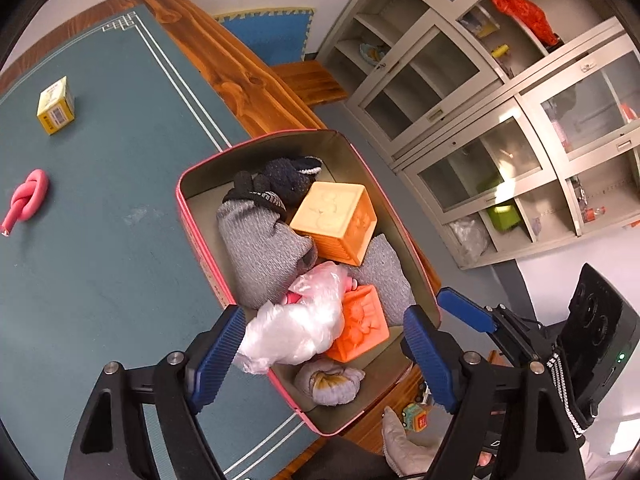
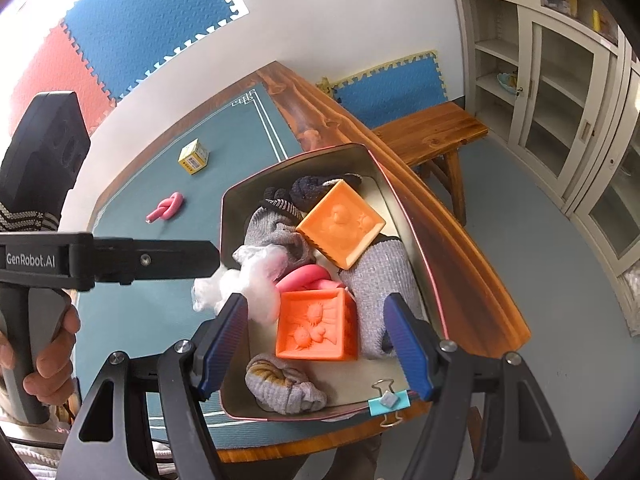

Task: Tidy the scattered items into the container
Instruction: 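Move both tools back over the table toward the pink tube and yellow box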

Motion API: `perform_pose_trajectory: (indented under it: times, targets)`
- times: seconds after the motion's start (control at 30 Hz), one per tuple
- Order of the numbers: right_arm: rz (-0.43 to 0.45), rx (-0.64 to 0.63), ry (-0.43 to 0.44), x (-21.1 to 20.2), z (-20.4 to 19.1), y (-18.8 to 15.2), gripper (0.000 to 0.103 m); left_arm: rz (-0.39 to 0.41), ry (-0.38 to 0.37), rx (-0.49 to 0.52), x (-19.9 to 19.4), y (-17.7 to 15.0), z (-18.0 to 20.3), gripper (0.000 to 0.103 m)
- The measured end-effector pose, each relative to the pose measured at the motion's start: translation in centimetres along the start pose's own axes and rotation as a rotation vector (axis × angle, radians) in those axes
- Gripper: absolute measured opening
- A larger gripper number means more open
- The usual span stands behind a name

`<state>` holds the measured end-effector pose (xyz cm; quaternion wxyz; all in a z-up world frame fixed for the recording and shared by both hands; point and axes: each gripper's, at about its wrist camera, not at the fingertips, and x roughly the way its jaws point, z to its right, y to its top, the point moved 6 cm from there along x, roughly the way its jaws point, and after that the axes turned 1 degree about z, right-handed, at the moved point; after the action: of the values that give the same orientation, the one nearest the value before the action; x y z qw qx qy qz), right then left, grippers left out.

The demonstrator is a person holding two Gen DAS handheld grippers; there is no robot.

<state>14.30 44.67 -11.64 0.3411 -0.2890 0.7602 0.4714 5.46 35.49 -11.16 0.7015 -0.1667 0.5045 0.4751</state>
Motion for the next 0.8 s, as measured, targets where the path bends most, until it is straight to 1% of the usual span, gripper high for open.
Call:
perform_pose_trajectory:
  times: [0.13, 0.23, 0.3, 0.37, 0.57, 0.6, 0.67, 0.8]
  targets:
    - [0.001, -0.022, 0.010, 0.3, -0.8, 0.3, 0.074, 0.018, -0.001, -0.018, -0.5, 0.1, -0.4, 0.083]
    - [0.013, -0.047, 0.019, 0.7, -1.8, 1.3, 0.074, 0.037, 0.005, -0.034, -1.1, 0.2, -0.8, 0.083]
    - [0.019, -0.075, 0.027, 1.3, -2.7, 2.2, 0.074, 0.051, 0.010, -0.043, -1.5, 0.2, -1.1, 0.083]
    - [0.006, -0.107, 0.026, 2.7, -3.6, 2.7, 0.074, 0.066, 0.018, -0.050, -1.9, 0.2, -1.5, 0.083]
    - [-0.092, -0.168, -0.013, 6.2, -4.2, 1.1, 0.074, 0.109, 0.056, -0.094, -3.4, -0.2, -3.7, 0.083]
    - [-0.099, -0.172, -0.016, 6.2, -4.1, 0.8, 0.075, 0.116, 0.058, -0.108, -3.7, -0.2, -4.3, 0.083]
    - [-0.112, -0.179, -0.021, 6.2, -4.0, 0.3, 0.079, 0.127, 0.062, -0.137, -4.1, -0.3, -5.4, 0.083]
    - [-0.147, -0.198, -0.038, 6.3, -3.9, -0.9, 0.080, 0.142, 0.067, -0.184, -4.8, -0.5, -7.5, 0.083]
